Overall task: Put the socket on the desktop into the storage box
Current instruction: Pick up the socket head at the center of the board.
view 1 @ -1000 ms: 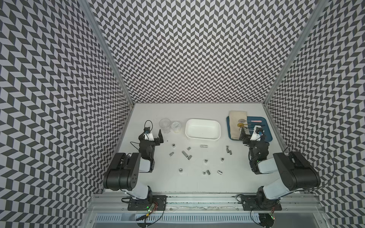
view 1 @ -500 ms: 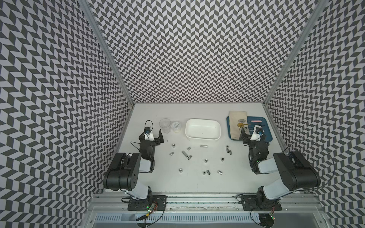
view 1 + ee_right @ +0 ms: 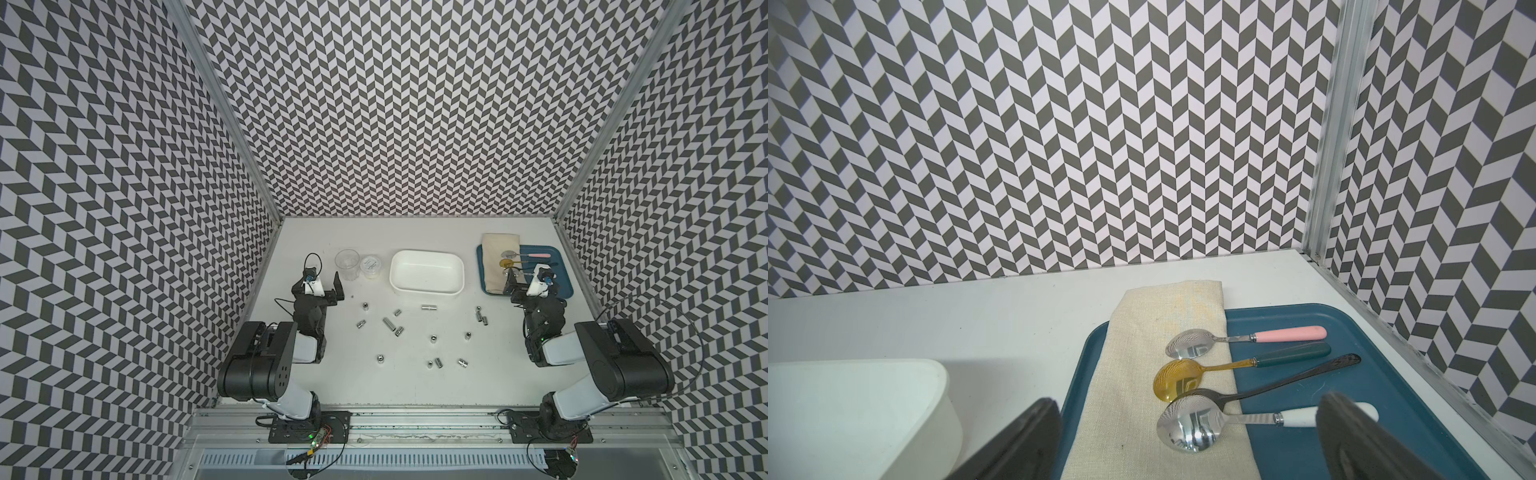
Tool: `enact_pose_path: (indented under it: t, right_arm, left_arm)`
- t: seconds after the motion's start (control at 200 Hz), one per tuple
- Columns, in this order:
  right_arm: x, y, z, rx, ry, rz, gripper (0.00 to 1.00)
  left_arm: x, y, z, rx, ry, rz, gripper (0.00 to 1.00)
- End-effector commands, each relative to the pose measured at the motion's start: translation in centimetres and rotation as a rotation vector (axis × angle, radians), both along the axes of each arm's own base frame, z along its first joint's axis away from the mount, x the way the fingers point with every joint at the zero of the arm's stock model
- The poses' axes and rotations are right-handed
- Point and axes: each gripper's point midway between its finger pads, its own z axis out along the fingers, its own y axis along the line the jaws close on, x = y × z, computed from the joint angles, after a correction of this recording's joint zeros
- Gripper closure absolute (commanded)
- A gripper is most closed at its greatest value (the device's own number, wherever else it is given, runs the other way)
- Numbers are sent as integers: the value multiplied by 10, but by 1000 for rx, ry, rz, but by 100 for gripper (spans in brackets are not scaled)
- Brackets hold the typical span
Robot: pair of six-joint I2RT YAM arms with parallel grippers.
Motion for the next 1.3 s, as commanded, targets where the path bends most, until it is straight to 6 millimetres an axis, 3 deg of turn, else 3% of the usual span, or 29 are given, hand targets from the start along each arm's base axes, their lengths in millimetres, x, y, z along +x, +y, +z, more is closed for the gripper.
enact_pose_path:
  t: [0.0,0.125,0.215,0.305,0.441,0.556,0.656,0.826,0.931,1.097,1.297]
  right_arm:
    - [0,-1,8,0,-34,-2,0]
    - [11,5,21,-14,-8,29,0]
    - [25,5,25,-14,96,25,0]
    - [31,5,46,44,86,24,0]
    - [28,13,80,130,53,66,0]
    - [22,10,103,317,62,54,0]
    - [16,1,88,539,193,-1,0]
    - [11,34,81,653,307,293,0]
    - [5,54,85,647,344,415,0]
    - [4,66,78,618,464,464,10]
    - [8,84,45,515,628,375,25]
  left_arm:
    - [-1,-1,11,9,-39,-3,1]
    - [9,13,17,-12,16,83,1]
    - [21,17,35,-15,44,115,1]
    - [20,31,53,-66,34,207,1]
    - [22,37,84,-203,21,256,1]
    - [22,40,103,-457,51,315,1]
    - [28,16,118,-502,115,171,1]
    - [17,-36,124,-583,217,-86,3]
    - [3,-72,107,-596,322,-229,7]
    - [-29,-127,79,-551,470,-406,7]
    - [-62,-172,53,-482,582,-496,13]
